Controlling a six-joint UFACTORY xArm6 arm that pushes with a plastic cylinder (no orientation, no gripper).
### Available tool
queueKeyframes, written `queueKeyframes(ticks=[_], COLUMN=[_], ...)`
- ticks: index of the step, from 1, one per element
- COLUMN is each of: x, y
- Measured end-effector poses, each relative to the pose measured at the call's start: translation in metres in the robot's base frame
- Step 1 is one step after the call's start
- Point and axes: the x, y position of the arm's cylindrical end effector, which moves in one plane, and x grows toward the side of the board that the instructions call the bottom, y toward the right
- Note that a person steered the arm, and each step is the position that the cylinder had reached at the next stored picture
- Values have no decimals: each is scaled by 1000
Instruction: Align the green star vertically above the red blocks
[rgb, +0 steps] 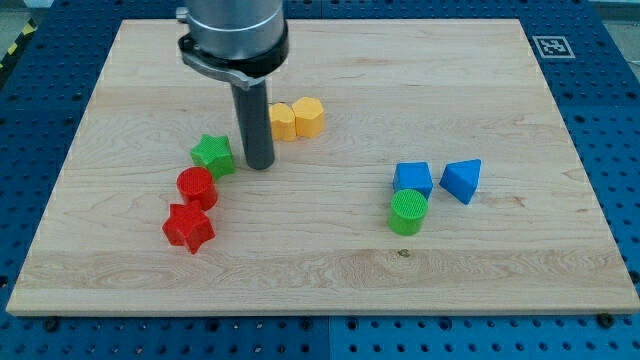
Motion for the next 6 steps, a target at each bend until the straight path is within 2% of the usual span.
queueKeyframes(ticks=[6], x=[-5], y=[-27])
